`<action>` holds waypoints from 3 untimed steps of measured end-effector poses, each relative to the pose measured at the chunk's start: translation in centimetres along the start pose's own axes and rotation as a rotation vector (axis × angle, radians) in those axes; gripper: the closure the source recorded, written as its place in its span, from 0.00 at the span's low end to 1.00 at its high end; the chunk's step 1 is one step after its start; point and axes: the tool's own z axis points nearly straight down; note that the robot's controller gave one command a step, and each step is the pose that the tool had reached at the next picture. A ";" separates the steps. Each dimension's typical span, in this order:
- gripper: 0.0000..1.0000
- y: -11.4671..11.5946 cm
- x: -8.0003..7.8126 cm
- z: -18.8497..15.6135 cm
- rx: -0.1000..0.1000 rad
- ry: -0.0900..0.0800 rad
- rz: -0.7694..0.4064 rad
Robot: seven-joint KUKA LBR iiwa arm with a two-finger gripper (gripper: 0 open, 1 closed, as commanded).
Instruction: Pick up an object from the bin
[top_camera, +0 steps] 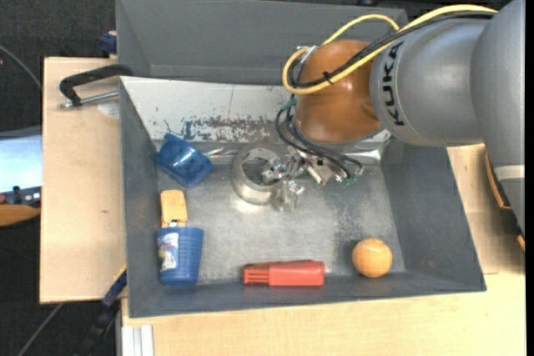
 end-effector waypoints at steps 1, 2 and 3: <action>1.00 0.1 0.1 -1.0 -0.003 0.004 0.000; 1.00 0.1 0.1 -3.0 -0.003 0.005 0.000; 1.00 0.0 -0.1 -5.3 0.000 -0.002 0.001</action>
Offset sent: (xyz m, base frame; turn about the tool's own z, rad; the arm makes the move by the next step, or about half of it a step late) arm -0.0002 0.0000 0.0127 0.0000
